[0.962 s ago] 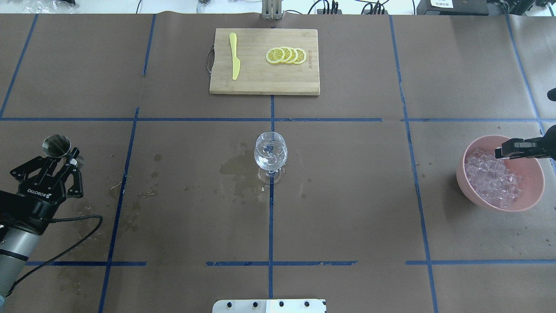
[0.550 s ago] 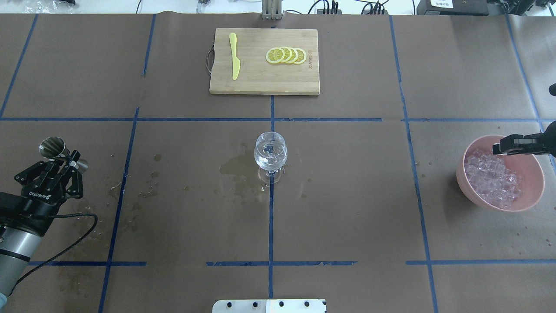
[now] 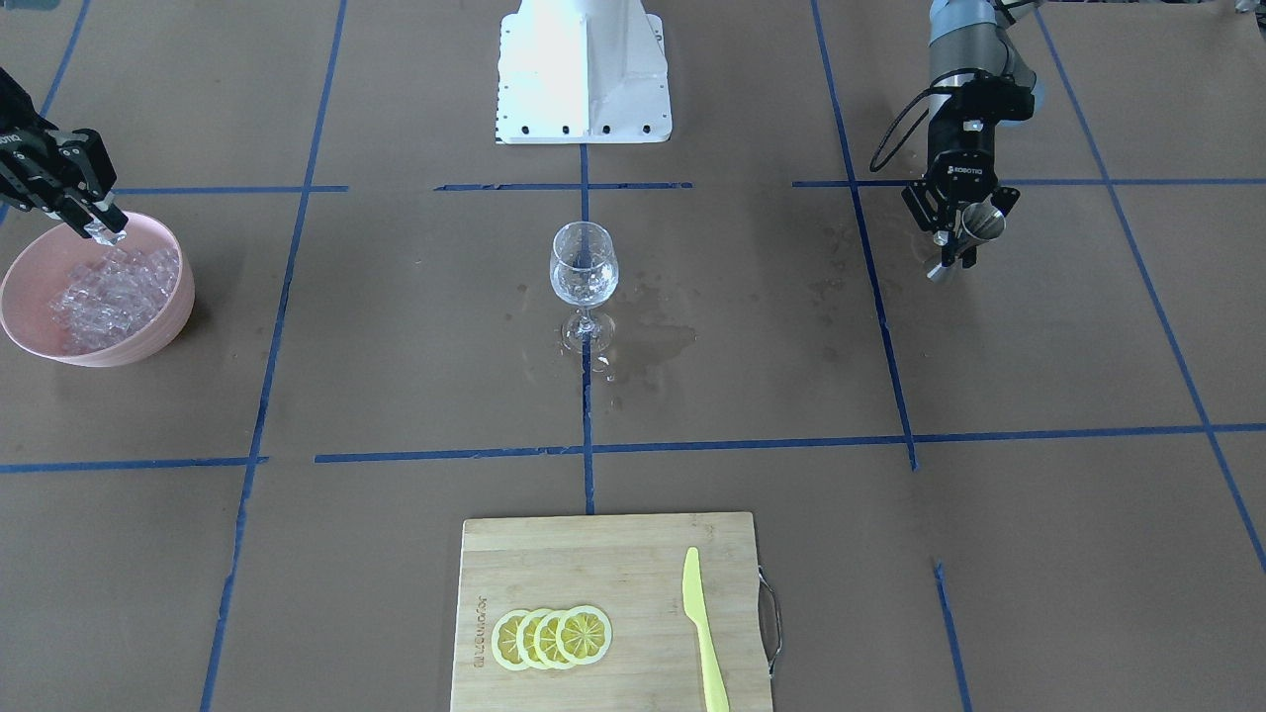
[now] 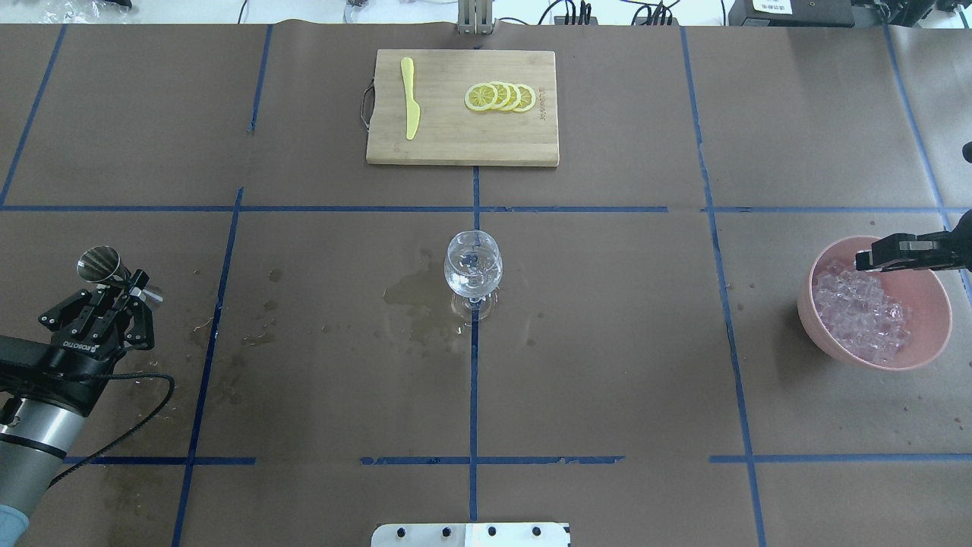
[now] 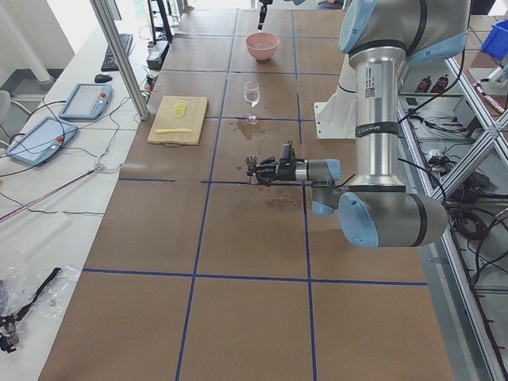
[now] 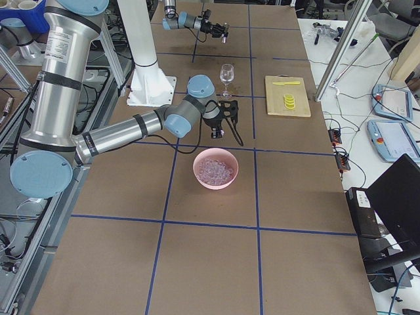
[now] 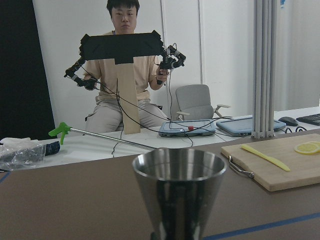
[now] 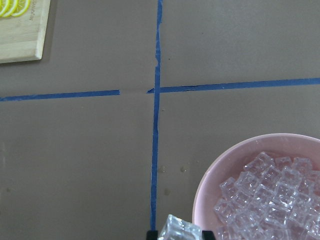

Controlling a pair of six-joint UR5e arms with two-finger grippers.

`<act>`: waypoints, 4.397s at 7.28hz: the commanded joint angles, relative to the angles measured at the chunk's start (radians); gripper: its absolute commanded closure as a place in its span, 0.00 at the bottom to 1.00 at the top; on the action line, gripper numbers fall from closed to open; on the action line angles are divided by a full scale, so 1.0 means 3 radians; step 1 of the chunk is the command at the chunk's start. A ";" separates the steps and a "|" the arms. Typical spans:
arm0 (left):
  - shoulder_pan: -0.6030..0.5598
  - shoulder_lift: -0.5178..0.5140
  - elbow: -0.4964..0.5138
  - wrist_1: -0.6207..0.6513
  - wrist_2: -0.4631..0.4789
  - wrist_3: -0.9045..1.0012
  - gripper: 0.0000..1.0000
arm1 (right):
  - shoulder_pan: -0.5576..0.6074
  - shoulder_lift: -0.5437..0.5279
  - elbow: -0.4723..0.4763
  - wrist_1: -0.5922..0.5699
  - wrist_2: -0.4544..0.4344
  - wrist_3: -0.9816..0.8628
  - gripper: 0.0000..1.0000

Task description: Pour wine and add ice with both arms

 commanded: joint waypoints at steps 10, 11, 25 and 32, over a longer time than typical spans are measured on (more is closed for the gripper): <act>0.0070 -0.0377 0.0395 0.0407 0.0109 -0.0579 1.00 | 0.0310 0.0399 0.0043 0.0421 0.0403 0.0810 1.00; 0.0070 -0.0367 0.0416 0.0407 0.0109 -0.0579 1.00 | 0.0310 0.0399 0.0043 0.0421 0.0398 0.0810 1.00; 0.0034 -0.0341 0.0452 0.0381 0.0007 -0.0579 0.45 | 0.0310 0.0399 0.0038 0.0421 0.0392 0.0779 1.00; -0.0062 -0.0072 0.0055 0.0391 -0.0498 -0.0451 0.00 | 0.0284 0.0415 0.0048 0.0422 0.0387 0.0774 1.00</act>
